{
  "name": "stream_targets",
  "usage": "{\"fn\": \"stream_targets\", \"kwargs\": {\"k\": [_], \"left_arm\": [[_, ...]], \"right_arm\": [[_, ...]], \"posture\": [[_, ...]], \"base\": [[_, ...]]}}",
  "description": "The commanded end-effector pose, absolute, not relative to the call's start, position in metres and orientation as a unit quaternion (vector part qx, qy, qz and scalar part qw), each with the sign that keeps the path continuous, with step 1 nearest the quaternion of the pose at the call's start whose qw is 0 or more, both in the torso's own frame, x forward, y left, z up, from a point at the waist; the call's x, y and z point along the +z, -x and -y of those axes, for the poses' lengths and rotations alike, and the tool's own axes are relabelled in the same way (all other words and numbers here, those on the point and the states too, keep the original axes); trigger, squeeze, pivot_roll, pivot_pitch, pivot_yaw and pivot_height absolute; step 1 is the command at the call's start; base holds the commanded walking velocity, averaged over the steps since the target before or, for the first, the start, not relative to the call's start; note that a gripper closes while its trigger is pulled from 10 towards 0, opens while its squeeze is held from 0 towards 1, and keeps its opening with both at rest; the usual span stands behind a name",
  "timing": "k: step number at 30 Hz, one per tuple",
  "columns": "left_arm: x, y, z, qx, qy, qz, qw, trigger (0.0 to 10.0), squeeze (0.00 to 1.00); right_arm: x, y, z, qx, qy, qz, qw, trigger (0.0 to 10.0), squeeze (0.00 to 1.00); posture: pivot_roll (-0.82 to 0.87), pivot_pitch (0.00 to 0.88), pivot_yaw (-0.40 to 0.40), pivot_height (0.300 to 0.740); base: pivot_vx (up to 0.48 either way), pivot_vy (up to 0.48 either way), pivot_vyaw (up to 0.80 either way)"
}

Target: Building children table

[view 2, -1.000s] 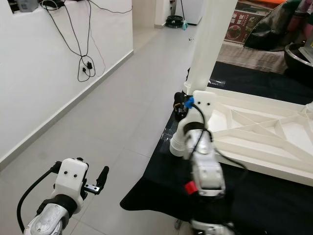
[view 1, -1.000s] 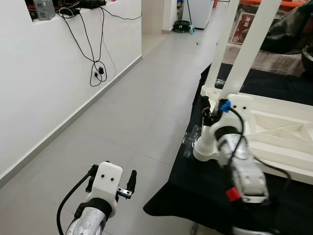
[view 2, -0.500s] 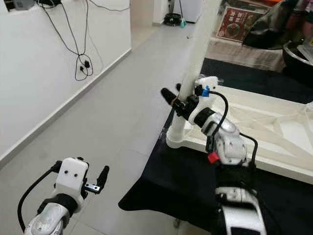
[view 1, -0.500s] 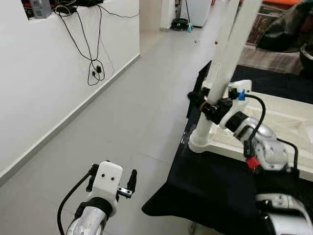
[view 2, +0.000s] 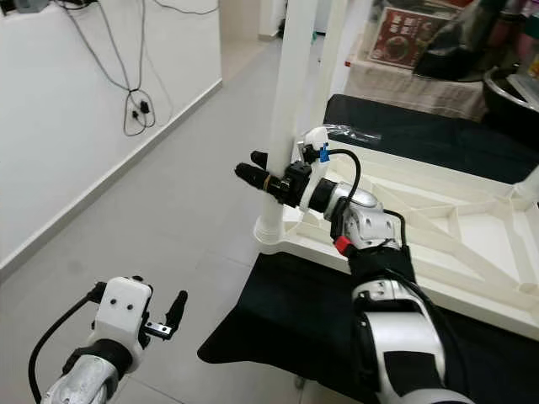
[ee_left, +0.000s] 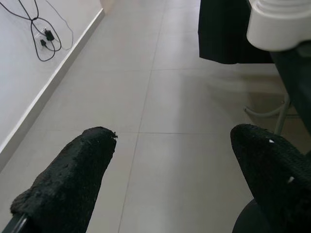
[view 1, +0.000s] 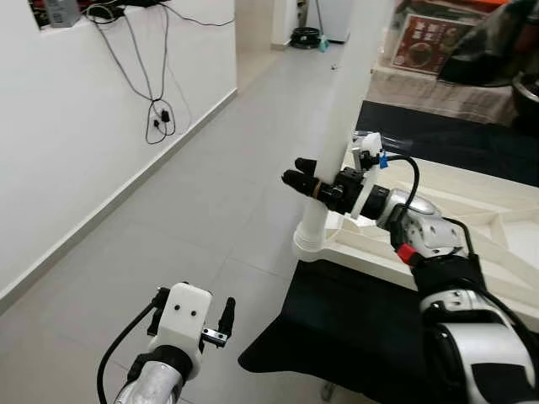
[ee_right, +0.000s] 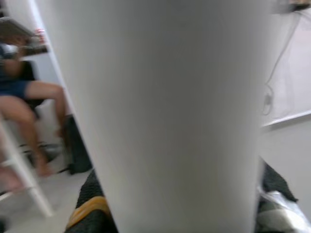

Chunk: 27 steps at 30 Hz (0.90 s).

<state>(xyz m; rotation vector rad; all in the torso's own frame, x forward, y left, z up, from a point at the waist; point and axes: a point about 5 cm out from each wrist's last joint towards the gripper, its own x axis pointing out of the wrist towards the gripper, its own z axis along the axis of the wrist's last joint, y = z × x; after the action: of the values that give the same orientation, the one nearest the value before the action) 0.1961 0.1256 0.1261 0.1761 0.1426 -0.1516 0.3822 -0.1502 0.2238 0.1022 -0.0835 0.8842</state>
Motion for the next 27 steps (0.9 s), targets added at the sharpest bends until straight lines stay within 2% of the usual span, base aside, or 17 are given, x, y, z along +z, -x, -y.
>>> {"fn": "stream_targets", "kwargs": {"k": [1,5,7,8,9,10,12,13,14,15,16,18,20,24,25,26,27], "left_arm": [[0.127,-0.194,-0.125,-0.077,-0.090,-0.073,0.990,10.0,0.00],[0.126,-0.195,-0.124,-0.079,-0.090,-0.073,0.990,10.0,0.00],[0.126,-0.196,-0.124,-0.079,-0.090,-0.072,0.990,10.0,0.00],[0.126,-0.196,-0.124,-0.079,-0.090,-0.072,0.990,10.0,0.00],[0.126,-0.197,-0.124,-0.079,-0.090,-0.072,0.990,10.0,0.00],[0.126,-0.197,-0.124,-0.079,-0.090,-0.072,0.990,10.0,0.00],[0.126,-0.198,-0.124,-0.080,-0.092,-0.071,0.990,10.0,0.00],[0.126,-0.198,-0.124,-0.080,-0.092,-0.071,0.990,10.0,0.00],[0.126,-0.198,-0.125,-0.081,-0.092,-0.070,0.990,10.0,0.00],[0.126,-0.198,-0.125,-0.081,-0.092,-0.070,0.990,10.0,0.00],[0.126,-0.199,-0.125,-0.081,-0.093,-0.070,0.990,10.0,0.00],[0.127,-0.200,-0.125,-0.080,-0.096,-0.067,0.990,10.0,0.00],[0.127,-0.200,-0.125,-0.080,-0.097,-0.066,0.990,10.0,0.00],[0.127,-0.200,-0.125,-0.078,-0.094,-0.066,0.990,10.0,0.00],[0.127,-0.201,-0.125,-0.079,-0.094,-0.066,0.990,10.0,0.00],[0.127,-0.201,-0.125,-0.079,-0.094,-0.066,0.990,10.0,0.00],[0.127,-0.201,-0.125,-0.079,-0.094,-0.067,0.990,10.0,0.00]], "right_arm": [[0.213,-0.385,0.153,0.353,-0.074,0.043,0.932,0.0,0.00],[0.206,-0.383,0.161,0.293,-0.064,0.044,0.953,0.0,0.00],[0.198,-0.379,0.175,0.216,-0.051,0.038,0.974,0.0,0.00],[0.198,-0.379,0.175,0.216,-0.051,0.038,0.974,0.0,0.00],[0.193,-0.378,0.186,0.147,-0.057,0.032,0.987,0.0,0.00],[0.193,-0.378,0.186,0.147,-0.057,0.032,0.987,0.0,0.00],[0.185,-0.368,0.209,-0.055,-0.024,0.014,0.998,0.0,0.00],[0.185,-0.368,0.209,-0.055,-0.024,0.014,0.998,0.0,0.00],[0.182,-0.360,0.215,-0.138,-0.030,0.007,0.990,0.0,0.00],[0.182,-0.360,0.215,-0.138,-0.030,0.007,0.990,0.0,0.00],[0.181,-0.354,0.217,-0.184,-0.033,0.001,0.982,0.0,0.00],[0.185,-0.345,0.195,-0.239,-0.057,0.016,0.969,0.0,0.00],[0.187,-0.344,0.192,-0.245,-0.059,0.020,0.967,0.0,0.00],[0.185,-0.344,0.168,-0.238,-0.081,0.002,0.968,0.0,0.00],[0.185,-0.344,0.162,-0.230,-0.087,-0.002,0.969,2.2,0.00],[0.185,-0.344,0.162,-0.230,-0.087,-0.002,0.969,2.2,0.00],[0.190,-0.346,0.154,-0.209,-0.093,0.018,0.973,10.0,0.80]], "posture": [[0.16,0.069,-0.087,0.740],[0.15,0.073,-0.087,0.740],[0.15,0.073,-0.086,0.740],[0.15,0.073,-0.086,0.740],[0.15,0.075,-0.085,0.740],[0.15,0.075,-0.085,0.740],[0.13,0.072,-0.078,0.740],[0.13,0.072,-0.078,0.740],[0.13,0.072,-0.078,0.740],[0.13,0.072,-0.078,0.740],[0.13,0.071,-0.078,0.740],[0.14,0.071,-0.080,0.740],[0.14,0.071,-0.080,0.740],[0.14,0.070,-0.082,0.740],[0.14,0.071,-0.082,0.740],[0.14,0.071,-0.082,0.740],[0.14,0.071,-0.082,0.740]], "base": [[0.000,0.000,0.00],[0.000,0.000,0.00],[0.000,0.000,0.00],[0.000,0.000,0.00],[0.000,0.000,0.00],[0.000,0.000,0.00],[0.000,0.000,0.00],[0.000,0.000,0.00],[0.000,0.000,0.00],[0.000,0.000,0.00],[0.000,0.000,0.00],[0.000,0.000,0.00],[0.000,0.000,0.00],[0.000,0.000,0.00],[0.000,0.000,0.00],[0.000,0.000,0.00],[0.000,0.000,0.00]]}}
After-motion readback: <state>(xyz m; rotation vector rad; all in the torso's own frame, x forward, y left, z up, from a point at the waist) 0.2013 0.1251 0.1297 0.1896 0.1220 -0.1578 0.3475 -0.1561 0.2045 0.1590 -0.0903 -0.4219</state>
